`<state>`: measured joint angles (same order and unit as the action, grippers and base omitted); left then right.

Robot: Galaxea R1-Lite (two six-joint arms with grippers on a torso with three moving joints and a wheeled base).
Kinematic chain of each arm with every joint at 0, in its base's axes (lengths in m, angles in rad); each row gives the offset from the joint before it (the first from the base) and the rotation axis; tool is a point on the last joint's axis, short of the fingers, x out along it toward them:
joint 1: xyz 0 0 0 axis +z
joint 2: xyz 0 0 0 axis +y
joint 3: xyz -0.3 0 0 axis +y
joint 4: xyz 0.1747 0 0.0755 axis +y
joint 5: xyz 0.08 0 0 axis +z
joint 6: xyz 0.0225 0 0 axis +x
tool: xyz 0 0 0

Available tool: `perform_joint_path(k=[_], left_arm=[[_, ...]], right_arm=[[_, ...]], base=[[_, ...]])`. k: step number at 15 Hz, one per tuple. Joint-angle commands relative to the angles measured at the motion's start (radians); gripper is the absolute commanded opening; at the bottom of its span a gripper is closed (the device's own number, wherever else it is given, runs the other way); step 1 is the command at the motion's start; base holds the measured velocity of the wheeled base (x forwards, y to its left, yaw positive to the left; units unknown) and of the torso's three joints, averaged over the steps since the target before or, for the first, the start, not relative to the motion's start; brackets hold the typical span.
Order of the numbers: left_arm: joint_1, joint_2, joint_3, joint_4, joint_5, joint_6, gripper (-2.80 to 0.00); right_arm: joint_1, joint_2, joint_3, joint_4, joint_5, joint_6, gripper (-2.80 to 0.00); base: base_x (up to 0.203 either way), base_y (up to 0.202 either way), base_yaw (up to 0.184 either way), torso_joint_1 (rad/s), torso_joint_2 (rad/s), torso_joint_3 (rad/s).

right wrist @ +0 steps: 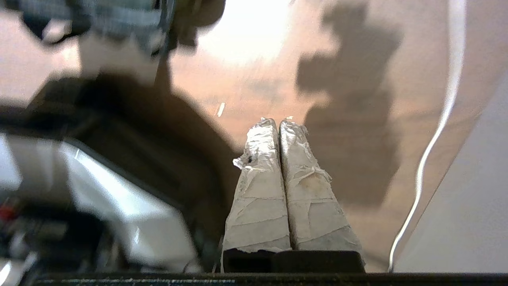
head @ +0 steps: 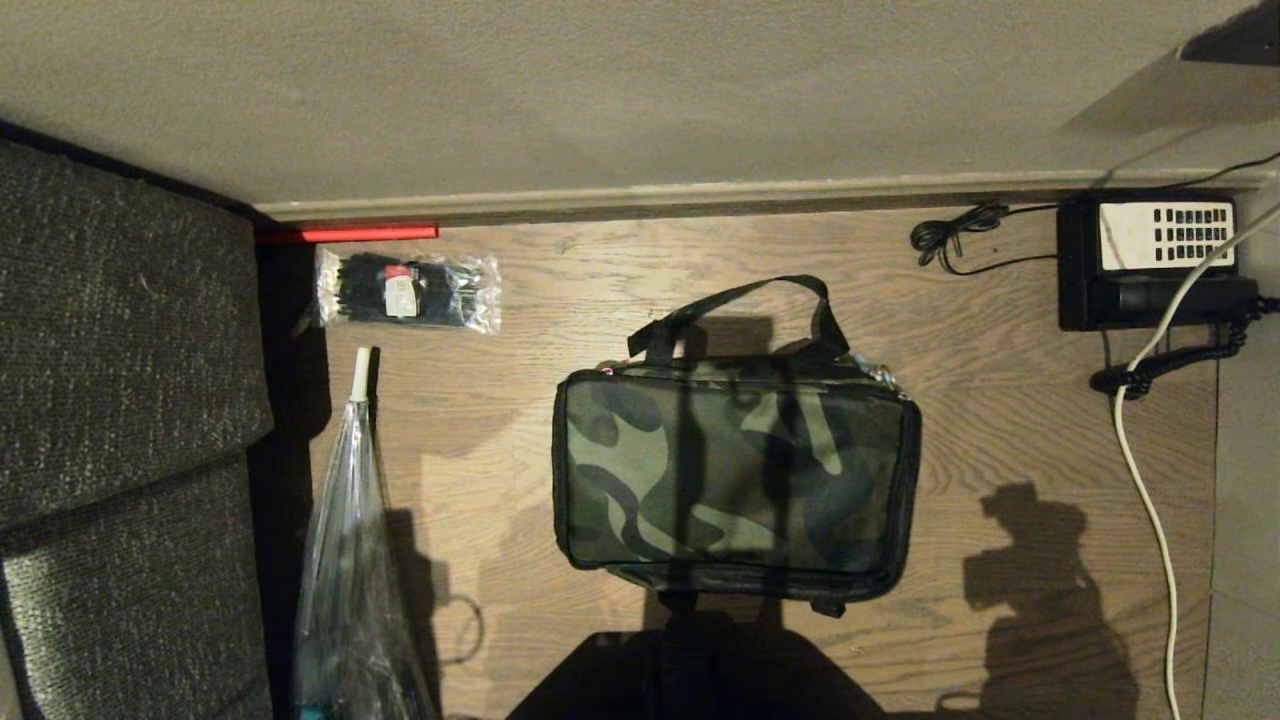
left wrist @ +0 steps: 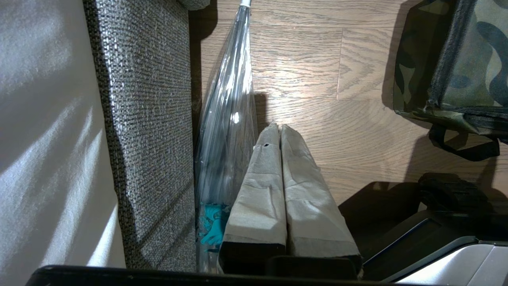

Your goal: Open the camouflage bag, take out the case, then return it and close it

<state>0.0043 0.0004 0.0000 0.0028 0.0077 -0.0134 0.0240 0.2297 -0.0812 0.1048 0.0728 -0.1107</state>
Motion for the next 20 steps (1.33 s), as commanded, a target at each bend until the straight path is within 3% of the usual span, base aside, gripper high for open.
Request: perform_joint_path(k=[1, 4, 20], left_arm=[[0.000, 0.000, 0.003, 0.000, 0.000, 0.000, -2.80], [0.000, 0.000, 0.003, 0.000, 0.000, 0.000, -2.80], [0.000, 0.000, 0.003, 0.000, 0.000, 0.000, -2.80]], right_arm=[[-0.012, -0.168, 0.052, -0.050, -0.036, 0.004, -2.80], [-0.015, -0.236, 0.084, -0.111, -0.056, 0.037, -2.80], [-0.015, -0.234, 0.084, -0.103, -0.063, 0.073, -2.80]], base=[[0.000, 0.000, 0.000, 0.000, 0.00, 0.000], [0.000, 0.000, 0.000, 0.000, 0.00, 0.000], [0.000, 0.000, 0.000, 0.000, 0.00, 0.000]])
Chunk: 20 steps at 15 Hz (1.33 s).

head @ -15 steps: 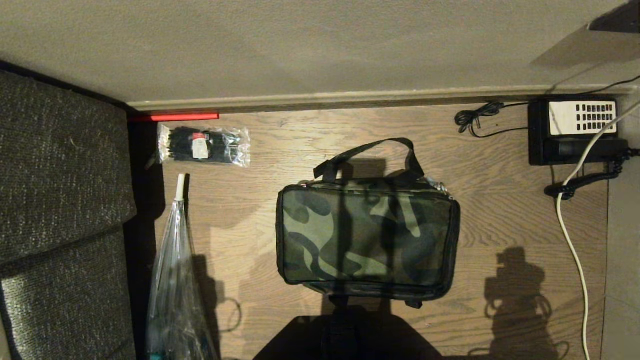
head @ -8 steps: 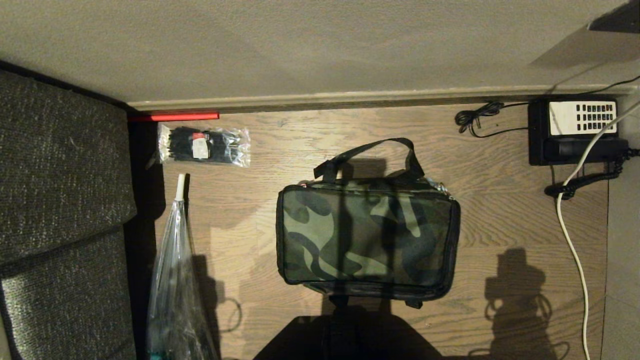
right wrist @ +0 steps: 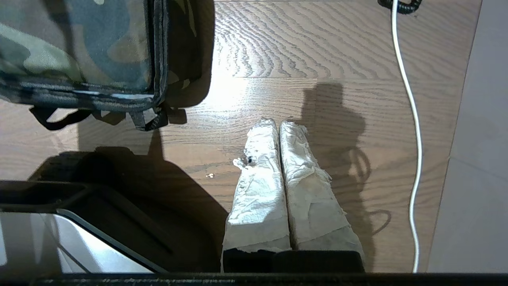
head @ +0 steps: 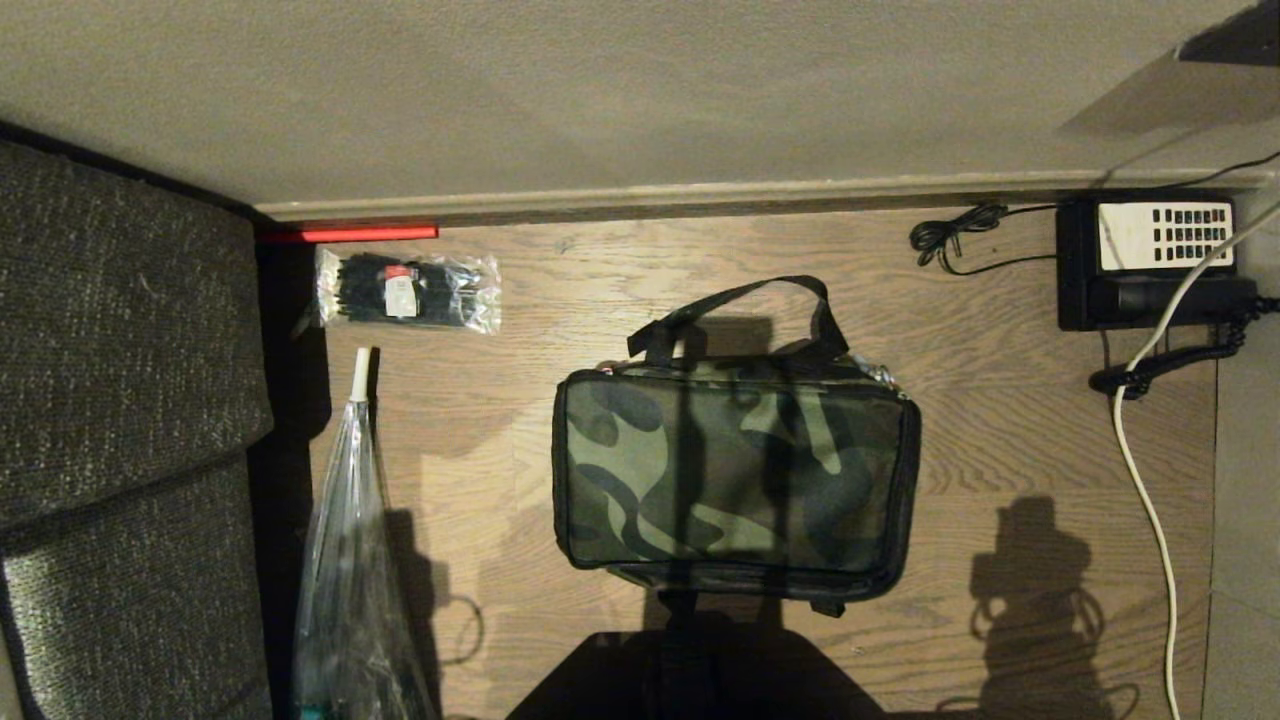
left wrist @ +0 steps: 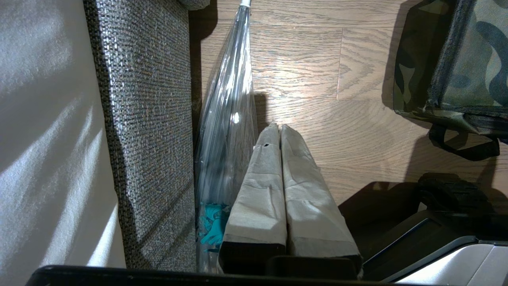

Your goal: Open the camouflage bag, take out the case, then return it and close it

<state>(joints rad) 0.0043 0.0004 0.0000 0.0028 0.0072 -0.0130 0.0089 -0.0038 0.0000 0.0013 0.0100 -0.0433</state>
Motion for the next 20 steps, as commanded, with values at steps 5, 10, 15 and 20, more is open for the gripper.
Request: perform_joint_path(k=[5, 10, 15, 20], left_arm=[[0.000, 0.000, 0.003, 0.000, 0.000, -0.001, -2.80], [0.000, 0.000, 0.003, 0.000, 0.000, -0.001, -2.80], [0.000, 0.000, 0.003, 0.000, 0.000, -0.001, -2.80], [0.000, 0.000, 0.003, 0.000, 0.000, -0.001, -2.80]], right_arm=[[0.000, -0.001, 0.003, 0.002, -0.001, 0.011, -2.80], [0.000, -0.001, 0.003, 0.002, 0.001, 0.010, -2.80], [0.000, -0.001, 0.003, 0.000, -0.001, 0.017, -2.80], [0.000, -0.001, 0.000, -0.001, -0.004, 0.025, -2.80]], base=[[0.000, 0.000, 0.000, 0.000, 0.00, 0.000], [0.000, 0.000, 0.000, 0.000, 0.00, 0.000], [0.000, 0.000, 0.000, 0.000, 0.00, 0.000], [0.000, 0.000, 0.000, 0.000, 0.00, 0.000]])
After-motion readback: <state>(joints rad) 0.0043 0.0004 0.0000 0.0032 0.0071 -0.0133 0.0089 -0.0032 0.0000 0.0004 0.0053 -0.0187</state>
